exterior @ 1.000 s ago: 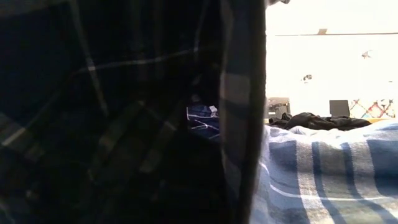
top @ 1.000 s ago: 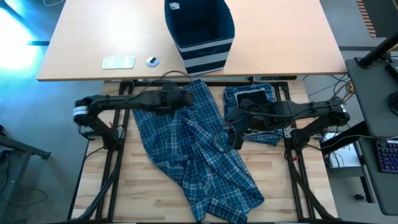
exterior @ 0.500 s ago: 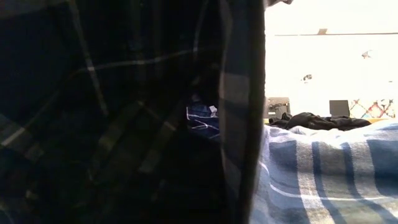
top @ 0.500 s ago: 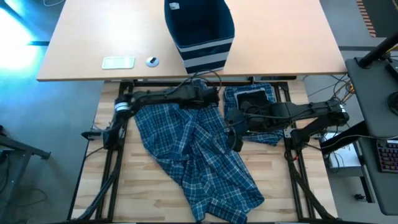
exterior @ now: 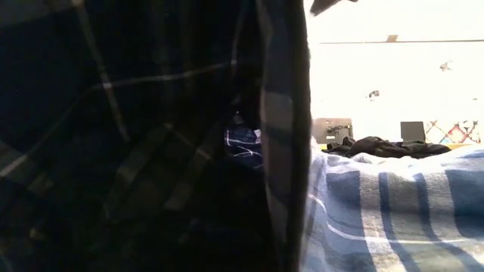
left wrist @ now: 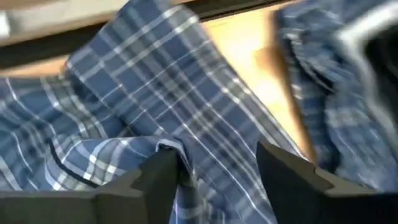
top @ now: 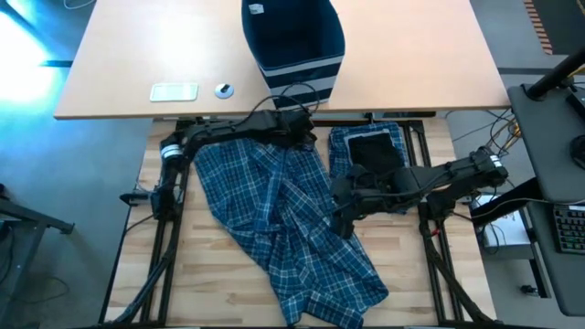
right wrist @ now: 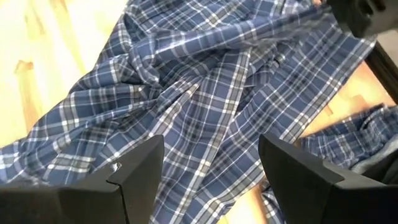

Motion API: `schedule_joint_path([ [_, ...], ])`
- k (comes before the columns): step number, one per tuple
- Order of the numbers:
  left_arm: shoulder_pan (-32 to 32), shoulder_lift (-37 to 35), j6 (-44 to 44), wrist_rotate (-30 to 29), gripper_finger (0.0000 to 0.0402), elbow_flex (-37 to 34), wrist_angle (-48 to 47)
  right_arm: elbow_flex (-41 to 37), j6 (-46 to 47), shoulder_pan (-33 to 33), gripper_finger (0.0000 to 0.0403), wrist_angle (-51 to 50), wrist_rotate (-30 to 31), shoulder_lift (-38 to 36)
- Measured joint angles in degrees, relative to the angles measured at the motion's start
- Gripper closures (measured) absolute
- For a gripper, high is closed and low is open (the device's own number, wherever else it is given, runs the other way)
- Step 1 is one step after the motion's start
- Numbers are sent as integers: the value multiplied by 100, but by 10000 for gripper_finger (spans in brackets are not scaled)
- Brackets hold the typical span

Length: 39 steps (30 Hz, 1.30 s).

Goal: Fold Laundry from Bin
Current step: Fold the blue patterned long sleeve

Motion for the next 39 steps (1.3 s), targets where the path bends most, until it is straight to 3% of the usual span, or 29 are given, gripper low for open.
schedule_joint_path([
  [5,-189,-392,412,237,182,-15,-291,0,47,-83,145,19,4,197],
  [9,-437,-874,881,47,171,-15,-765,-2,6,-89,145,28,6,276],
  [14,-951,-1655,1813,-45,169,-62,-1156,-2,89,15,145,341,58,360],
  [18,-1343,-2404,1986,-20,169,-376,-1234,-2,432,36,145,769,-20,583],
  [27,-2371,-4444,1470,-63,169,-2432,-989,44,1278,49,145,1310,-354,1140],
  [33,-3260,-5561,1296,-59,169,-3941,310,48,1727,49,145,1650,-648,1245],
  [39,-4256,-6123,1083,-52,169,-5047,1797,48,2036,84,145,1641,-767,1243],
])
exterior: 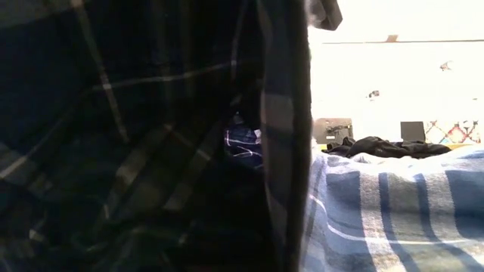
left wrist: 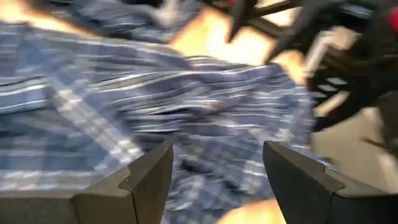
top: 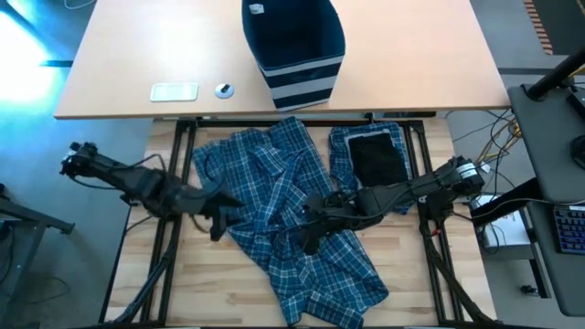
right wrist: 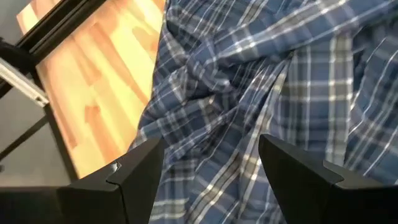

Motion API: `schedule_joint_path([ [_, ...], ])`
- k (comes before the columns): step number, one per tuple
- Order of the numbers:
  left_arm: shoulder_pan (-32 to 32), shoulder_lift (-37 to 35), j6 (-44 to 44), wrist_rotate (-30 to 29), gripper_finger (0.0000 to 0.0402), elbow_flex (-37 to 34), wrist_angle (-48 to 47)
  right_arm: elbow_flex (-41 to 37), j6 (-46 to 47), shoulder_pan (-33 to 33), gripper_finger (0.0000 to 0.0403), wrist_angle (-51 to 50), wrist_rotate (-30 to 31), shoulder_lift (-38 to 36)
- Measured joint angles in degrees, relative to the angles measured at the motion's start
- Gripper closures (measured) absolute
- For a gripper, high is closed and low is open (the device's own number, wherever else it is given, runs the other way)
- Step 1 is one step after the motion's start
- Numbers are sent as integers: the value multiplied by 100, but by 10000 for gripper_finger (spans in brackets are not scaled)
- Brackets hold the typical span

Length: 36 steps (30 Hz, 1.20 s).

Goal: Fold Laundry from Bin
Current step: Fold the blue patterned long sleeve

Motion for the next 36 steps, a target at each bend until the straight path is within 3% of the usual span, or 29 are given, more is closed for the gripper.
schedule_joint_path([
  [4,-477,-59,-21,11,169,-546,841,-4,179,74,145,-22,-169,40],
  [13,-648,29,-594,238,169,-1554,1041,-68,1012,204,145,-213,-180,376],
  [19,-614,126,-836,265,169,-2162,1849,-67,1591,217,145,384,-269,1154],
  [26,-748,280,-903,663,169,-2295,1783,314,1987,298,154,684,-336,1983],
  [31,-749,636,-683,774,169,-2251,1806,787,1876,322,195,567,-405,2422],
  [36,-758,1103,-487,780,169,-2237,1806,1112,1829,300,295,360,-560,2706],
])
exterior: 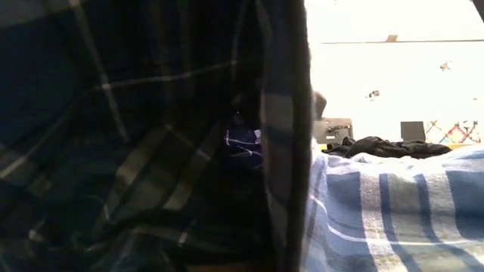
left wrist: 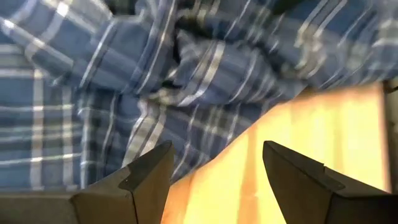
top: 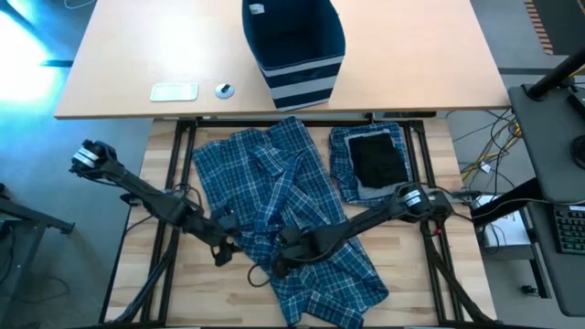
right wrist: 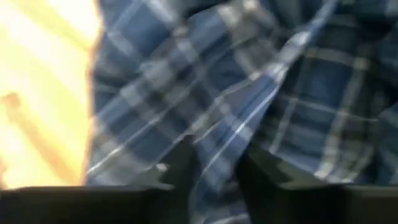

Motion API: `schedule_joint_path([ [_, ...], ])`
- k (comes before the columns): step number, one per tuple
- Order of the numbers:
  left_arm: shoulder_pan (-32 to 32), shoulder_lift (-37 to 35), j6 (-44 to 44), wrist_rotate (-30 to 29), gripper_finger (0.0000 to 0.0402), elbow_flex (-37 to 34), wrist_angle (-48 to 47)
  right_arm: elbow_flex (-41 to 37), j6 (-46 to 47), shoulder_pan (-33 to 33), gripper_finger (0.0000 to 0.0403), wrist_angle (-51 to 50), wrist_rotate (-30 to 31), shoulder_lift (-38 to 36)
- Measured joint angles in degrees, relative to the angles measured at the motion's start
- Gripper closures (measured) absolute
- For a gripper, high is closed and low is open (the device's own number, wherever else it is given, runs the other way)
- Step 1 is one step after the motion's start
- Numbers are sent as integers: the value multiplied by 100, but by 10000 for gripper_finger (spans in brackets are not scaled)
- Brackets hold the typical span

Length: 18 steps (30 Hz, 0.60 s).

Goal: Fold Laundry from Bin
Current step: Fold the blue patterned long sleeve

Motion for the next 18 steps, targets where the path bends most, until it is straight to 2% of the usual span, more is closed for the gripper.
schedule_joint_path([
  [2,-4,209,100,2,169,-2,11,197,-142,72,355,-62,-86,-1],
  [4,-6,420,257,5,169,-11,-84,459,-394,187,381,-232,-220,-11],
  [8,-6,786,439,-78,169,-15,-590,960,-1021,438,393,-282,-834,-13],
  [12,-4,947,501,-362,169,-17,-1306,1105,-1935,677,394,320,-1451,-24],
  [18,-16,801,399,-640,169,-17,-1827,1132,-2453,986,394,1001,-1570,-24],
])
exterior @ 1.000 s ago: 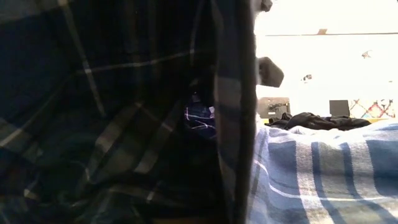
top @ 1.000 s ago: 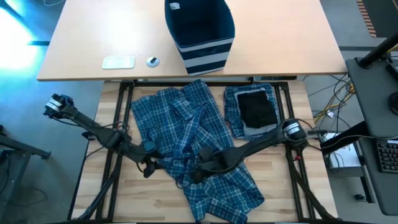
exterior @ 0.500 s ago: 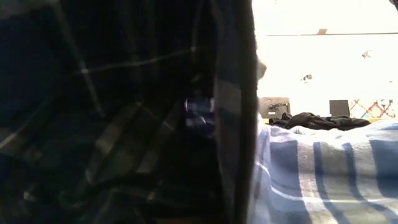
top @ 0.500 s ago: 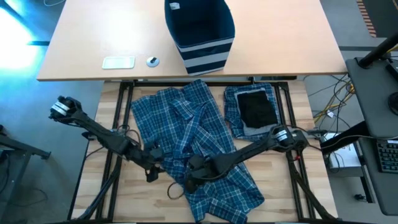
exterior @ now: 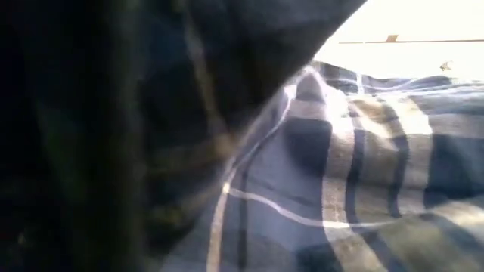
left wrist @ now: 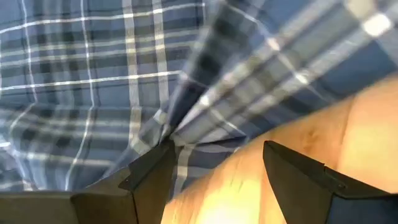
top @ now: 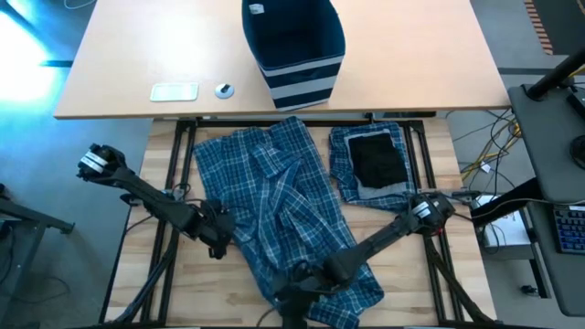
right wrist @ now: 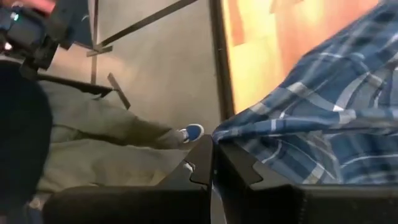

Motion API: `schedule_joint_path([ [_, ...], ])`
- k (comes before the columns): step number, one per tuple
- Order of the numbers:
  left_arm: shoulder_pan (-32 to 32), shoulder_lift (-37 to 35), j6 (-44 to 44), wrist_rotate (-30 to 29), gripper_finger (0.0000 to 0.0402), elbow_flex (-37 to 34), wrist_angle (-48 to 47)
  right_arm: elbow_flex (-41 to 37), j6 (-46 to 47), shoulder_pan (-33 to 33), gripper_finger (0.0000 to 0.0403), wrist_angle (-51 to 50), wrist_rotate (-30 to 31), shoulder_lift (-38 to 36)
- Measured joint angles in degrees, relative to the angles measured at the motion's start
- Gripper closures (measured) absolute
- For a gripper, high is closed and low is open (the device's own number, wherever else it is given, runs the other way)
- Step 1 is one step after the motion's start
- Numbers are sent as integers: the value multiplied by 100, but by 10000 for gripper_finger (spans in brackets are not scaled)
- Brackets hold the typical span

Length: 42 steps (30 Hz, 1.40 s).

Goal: Fold Laundry from Bin
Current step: Fold the blue patterned long sleeve

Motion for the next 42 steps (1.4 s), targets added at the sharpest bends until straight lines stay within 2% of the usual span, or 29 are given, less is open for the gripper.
schedule_joint_path([
  [4,-24,-252,-61,0,169,7,-33,44,-3,119,394,87,-169,-2],
  [10,-30,-738,100,210,169,22,-153,34,41,259,394,787,-320,7],
  [13,-30,-1074,29,241,169,65,-176,34,35,265,394,1222,-114,83],
  [19,-32,-1724,-24,99,169,476,-259,27,-151,160,393,1759,789,262],
  [21,-31,-1814,-74,57,169,616,-14,32,38,84,387,1800,592,319],
  [23,-32,-1783,-85,48,169,727,434,26,428,15,369,1766,89,367],
  [25,-30,-1601,-51,42,169,795,940,21,722,-7,339,1590,-211,378],
  [28,-32,-1123,7,-65,169,922,1809,165,866,7,284,857,-283,275],
  [31,-29,-462,260,-195,169,1140,2518,541,947,133,232,-482,-51,31],
  [34,20,332,570,-212,169,1529,2759,814,1086,335,193,-2083,306,-215],
  [38,29,1473,862,-135,169,2030,2620,629,1508,494,170,-3815,447,-319],
  [42,-25,2267,888,245,169,2253,2575,-74,1530,453,176,-4035,492,-323],
])
